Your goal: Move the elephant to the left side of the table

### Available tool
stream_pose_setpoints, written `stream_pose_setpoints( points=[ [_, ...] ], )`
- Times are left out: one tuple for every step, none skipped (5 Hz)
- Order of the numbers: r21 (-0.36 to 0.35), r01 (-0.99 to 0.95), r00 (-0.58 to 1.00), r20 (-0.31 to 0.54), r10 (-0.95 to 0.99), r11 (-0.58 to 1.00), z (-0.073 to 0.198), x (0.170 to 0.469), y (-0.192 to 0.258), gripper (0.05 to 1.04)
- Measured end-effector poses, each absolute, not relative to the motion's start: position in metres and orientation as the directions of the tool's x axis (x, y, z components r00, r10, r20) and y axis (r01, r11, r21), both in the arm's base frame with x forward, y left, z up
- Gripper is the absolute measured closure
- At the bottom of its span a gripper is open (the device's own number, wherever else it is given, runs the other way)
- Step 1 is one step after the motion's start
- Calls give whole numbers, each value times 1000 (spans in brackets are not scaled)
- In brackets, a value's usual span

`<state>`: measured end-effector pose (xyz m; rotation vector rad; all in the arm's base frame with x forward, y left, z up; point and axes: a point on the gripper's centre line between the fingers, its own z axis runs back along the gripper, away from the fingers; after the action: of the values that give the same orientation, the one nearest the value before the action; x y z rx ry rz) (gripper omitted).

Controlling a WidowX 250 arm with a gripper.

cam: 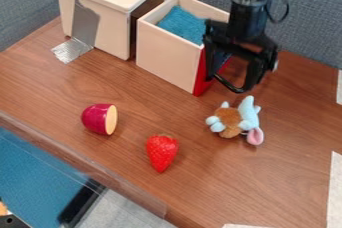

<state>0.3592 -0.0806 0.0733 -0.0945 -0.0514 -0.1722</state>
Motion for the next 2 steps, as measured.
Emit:
stream_pose_setpoints(
  points=[
    [-74,224,974,58,-220,972,63,352,-84,84],
    [-44,265,964,8,-265,963,35,343,-90,84]
  ],
)
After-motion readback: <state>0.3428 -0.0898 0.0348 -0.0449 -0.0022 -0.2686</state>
